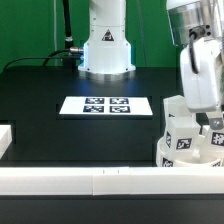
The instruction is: Assemble stool
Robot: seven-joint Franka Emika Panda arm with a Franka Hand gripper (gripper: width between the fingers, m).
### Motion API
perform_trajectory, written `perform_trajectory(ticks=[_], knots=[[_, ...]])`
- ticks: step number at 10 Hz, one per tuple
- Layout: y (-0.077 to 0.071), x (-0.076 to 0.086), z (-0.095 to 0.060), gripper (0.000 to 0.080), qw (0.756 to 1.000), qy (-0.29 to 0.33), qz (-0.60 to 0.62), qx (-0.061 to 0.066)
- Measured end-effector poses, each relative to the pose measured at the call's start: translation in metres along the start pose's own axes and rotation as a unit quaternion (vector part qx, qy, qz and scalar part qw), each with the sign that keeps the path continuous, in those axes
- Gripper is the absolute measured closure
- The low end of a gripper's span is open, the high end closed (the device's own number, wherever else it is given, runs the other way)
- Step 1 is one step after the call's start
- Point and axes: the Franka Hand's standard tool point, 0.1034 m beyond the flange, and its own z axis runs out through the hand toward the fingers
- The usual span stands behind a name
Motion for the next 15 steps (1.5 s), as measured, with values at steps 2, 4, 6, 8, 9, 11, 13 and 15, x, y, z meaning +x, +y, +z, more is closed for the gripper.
perform_trajectory(ticks=[2, 4, 6, 8, 9, 11, 13, 15], knots=[[0.004, 0.002, -0.002, 0.0464, 1.000, 0.007, 0.006, -0.028], [0.006, 0.004, -0.003, 0.0464, 0.999, 0.012, 0.011, -0.044], [0.007, 0.003, -0.003, 0.0381, 0.999, 0.006, 0.022, -0.043], [0.006, 0.001, -0.006, 0.0246, 0.999, 0.000, 0.002, -0.039], [0.006, -0.001, -0.011, 0.0180, 0.999, -0.003, -0.005, -0.036], [0.007, -0.007, -0.029, 0.0156, 0.999, -0.014, -0.011, -0.030], [0.003, -0.019, -0.047, 0.0151, 0.999, -0.026, -0.016, -0.020], [0.004, -0.017, -0.044, 0.0150, 0.999, -0.024, -0.016, -0.022]])
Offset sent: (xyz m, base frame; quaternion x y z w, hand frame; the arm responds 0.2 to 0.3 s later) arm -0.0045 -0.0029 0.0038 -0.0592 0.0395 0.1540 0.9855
